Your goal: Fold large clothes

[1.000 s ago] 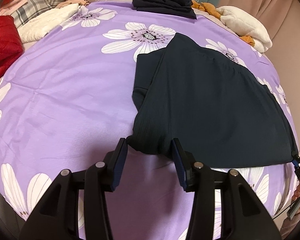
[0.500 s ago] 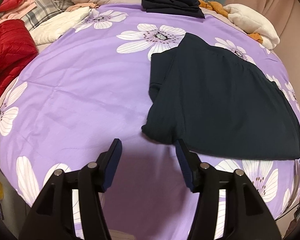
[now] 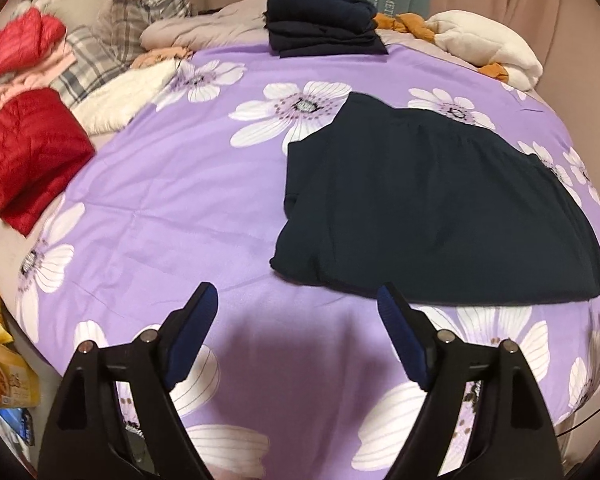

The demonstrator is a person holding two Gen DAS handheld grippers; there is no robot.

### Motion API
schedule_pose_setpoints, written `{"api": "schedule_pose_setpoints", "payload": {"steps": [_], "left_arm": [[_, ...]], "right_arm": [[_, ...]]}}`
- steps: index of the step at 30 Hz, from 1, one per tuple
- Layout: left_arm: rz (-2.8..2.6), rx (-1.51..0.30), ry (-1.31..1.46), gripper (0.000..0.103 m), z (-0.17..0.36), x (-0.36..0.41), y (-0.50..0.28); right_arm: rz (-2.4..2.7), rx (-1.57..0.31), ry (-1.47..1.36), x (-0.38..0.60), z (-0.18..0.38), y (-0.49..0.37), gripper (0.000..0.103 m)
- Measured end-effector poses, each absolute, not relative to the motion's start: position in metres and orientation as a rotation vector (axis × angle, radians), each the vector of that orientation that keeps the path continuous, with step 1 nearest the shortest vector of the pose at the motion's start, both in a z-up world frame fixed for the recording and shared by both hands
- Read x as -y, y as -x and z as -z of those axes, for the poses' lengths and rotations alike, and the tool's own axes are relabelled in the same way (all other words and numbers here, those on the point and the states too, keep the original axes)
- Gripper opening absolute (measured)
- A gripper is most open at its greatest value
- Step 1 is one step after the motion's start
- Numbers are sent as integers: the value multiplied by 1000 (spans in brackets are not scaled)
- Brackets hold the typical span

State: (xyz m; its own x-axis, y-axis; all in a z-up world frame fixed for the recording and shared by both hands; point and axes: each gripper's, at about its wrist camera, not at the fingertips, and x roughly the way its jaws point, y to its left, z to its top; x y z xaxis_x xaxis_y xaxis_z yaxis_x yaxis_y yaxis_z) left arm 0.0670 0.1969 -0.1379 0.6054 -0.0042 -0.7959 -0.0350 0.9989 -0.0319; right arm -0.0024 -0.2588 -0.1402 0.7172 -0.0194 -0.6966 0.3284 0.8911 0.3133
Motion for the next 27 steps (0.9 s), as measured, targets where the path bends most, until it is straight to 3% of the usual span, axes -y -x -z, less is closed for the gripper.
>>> {"api": "schedule_pose_setpoints", "payload": {"steps": [6, 13, 17, 27], "left_arm": [[2, -904, 45, 93, 118, -184, -52], [9, -908, 67, 103, 99, -174, -39], [67, -924, 61, 102, 80, -160, -32], [146, -811, -17, 103, -3, -120, -2]], "right_arm": [[130, -749, -324, 222, 119, 2, 66], [51, -735, -237, 193, 97, 7, 89], [-14, -719, -186, 174, 77, 12, 102], [-31, -608, -54, 140, 1, 28, 102]]}}
